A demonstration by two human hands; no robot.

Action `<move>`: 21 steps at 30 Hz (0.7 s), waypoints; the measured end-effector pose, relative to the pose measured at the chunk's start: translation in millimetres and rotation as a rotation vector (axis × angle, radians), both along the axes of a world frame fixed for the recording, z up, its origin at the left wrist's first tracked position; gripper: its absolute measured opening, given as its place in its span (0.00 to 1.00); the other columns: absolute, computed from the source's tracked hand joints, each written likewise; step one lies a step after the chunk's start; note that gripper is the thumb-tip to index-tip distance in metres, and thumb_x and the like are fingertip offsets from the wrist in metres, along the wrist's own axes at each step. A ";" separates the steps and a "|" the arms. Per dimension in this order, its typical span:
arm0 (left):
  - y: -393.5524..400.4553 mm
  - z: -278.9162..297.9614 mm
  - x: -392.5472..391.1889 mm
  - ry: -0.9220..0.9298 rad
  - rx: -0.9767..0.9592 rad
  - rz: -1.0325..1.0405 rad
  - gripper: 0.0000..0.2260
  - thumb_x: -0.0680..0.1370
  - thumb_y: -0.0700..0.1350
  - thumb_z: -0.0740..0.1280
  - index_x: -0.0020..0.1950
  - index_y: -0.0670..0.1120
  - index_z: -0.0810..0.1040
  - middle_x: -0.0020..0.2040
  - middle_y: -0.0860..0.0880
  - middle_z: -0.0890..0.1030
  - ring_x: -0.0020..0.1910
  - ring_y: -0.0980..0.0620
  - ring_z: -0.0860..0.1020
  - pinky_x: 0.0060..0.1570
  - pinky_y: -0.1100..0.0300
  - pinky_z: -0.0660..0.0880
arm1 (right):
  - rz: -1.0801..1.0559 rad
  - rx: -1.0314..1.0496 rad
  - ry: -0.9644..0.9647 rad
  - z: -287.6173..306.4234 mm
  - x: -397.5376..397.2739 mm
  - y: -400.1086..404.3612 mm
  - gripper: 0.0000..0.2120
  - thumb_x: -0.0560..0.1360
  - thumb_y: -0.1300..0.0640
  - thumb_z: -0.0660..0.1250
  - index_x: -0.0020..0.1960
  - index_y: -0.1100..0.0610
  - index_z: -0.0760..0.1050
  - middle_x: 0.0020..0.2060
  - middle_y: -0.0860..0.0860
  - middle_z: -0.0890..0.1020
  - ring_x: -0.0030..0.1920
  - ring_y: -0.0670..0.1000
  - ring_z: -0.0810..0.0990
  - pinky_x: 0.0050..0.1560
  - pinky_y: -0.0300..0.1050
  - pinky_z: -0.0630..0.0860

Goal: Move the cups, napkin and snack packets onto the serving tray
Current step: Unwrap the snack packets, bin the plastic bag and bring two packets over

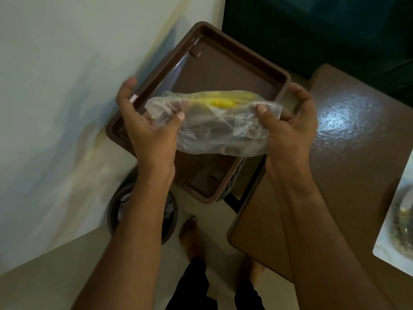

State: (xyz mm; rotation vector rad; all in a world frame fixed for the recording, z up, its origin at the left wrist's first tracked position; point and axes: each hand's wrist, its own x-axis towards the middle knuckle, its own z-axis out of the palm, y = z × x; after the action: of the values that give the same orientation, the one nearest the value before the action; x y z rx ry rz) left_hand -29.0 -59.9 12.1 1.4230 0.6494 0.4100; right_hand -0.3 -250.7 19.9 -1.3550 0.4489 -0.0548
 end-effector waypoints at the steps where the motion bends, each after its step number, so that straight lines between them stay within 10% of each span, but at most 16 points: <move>1: 2.4 1.7 1.2 0.014 0.042 -0.017 0.34 0.69 0.29 0.78 0.73 0.47 0.75 0.70 0.49 0.76 0.64 0.53 0.82 0.59 0.54 0.84 | 0.015 -0.041 -0.040 2.1 0.0 0.3 0.26 0.75 0.69 0.75 0.69 0.60 0.71 0.43 0.57 0.87 0.46 0.56 0.89 0.49 0.54 0.86; 5: 11.9 9.0 1.9 -0.017 0.288 -0.094 0.24 0.66 0.35 0.80 0.60 0.51 0.85 0.57 0.57 0.87 0.56 0.57 0.85 0.54 0.60 0.84 | 0.075 -0.202 -0.256 6.3 -0.7 -1.7 0.24 0.74 0.70 0.75 0.68 0.66 0.73 0.61 0.65 0.79 0.53 0.50 0.85 0.50 0.43 0.84; 13: 22.3 27.7 6.7 -0.096 0.448 -0.058 0.14 0.68 0.44 0.82 0.51 0.49 0.86 0.46 0.57 0.87 0.47 0.58 0.86 0.46 0.63 0.82 | 0.089 -0.537 -0.351 6.9 -0.9 -4.1 0.25 0.69 0.68 0.77 0.65 0.61 0.79 0.62 0.57 0.80 0.69 0.60 0.77 0.65 0.61 0.78; 21: 50.2 17.5 -1.9 0.296 0.387 -0.298 0.41 0.67 0.43 0.84 0.76 0.53 0.71 0.58 0.49 0.86 0.54 0.55 0.85 0.56 0.52 0.84 | -0.017 -0.410 -0.267 10.8 -0.3 -0.4 0.16 0.71 0.71 0.76 0.57 0.64 0.81 0.53 0.55 0.84 0.56 0.53 0.85 0.57 0.53 0.84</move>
State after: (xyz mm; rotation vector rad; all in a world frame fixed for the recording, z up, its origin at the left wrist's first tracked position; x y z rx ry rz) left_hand -30.9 -9.7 29.6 1.9414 0.6004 0.0890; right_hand -0.6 -251.1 30.6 -1.7173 0.2288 -0.3535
